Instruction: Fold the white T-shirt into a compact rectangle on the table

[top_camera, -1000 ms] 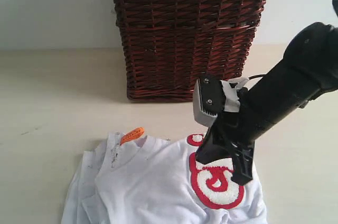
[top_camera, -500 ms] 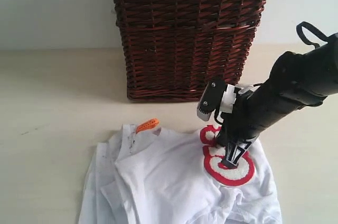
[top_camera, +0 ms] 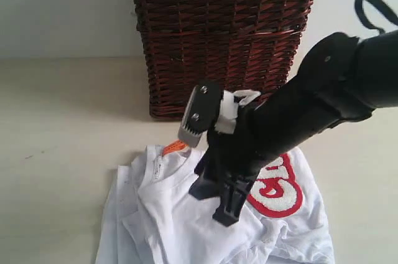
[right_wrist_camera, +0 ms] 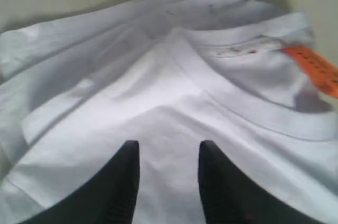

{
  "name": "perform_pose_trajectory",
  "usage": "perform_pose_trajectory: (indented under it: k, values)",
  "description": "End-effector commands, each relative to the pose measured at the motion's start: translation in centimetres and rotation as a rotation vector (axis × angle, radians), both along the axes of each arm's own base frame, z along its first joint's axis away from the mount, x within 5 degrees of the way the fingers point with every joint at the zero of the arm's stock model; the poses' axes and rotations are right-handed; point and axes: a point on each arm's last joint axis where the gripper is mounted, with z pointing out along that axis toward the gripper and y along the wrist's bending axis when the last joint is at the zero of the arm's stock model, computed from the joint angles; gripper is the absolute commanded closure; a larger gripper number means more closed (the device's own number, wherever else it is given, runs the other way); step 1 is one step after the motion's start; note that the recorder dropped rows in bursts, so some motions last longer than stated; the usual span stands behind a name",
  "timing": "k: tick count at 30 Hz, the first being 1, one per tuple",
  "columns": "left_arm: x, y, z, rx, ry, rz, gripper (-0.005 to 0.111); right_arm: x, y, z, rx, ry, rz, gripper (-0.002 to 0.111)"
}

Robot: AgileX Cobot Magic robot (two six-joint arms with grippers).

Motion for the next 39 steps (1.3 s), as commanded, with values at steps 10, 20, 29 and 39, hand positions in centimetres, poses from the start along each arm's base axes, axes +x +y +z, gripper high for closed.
perform_pose_trajectory:
  k: [10, 20, 29, 39]
  values:
    - [0.0, 0.0, 0.1, -0.001, -0.004, 0.002, 0.107, -4.8, 5.4, -4.9, -0.077, 0.146, 0.123, 0.054]
    - [0.0, 0.0, 0.1, -0.001, -0.004, 0.002, 0.107, -4.5, 5.9, -6.8, -0.132, 0.096, 0.071, 0.054]
    - [0.0, 0.0, 0.1, -0.001, -0.004, 0.002, 0.107, -4.5, 5.9, -6.3, -0.124, 0.084, 0.073, 0.096]
    - [0.0, 0.0, 0.1, -0.001, -0.004, 0.002, 0.107, -4.5, 5.8, -3.6, -0.076, 0.010, 0.094, 0.108]
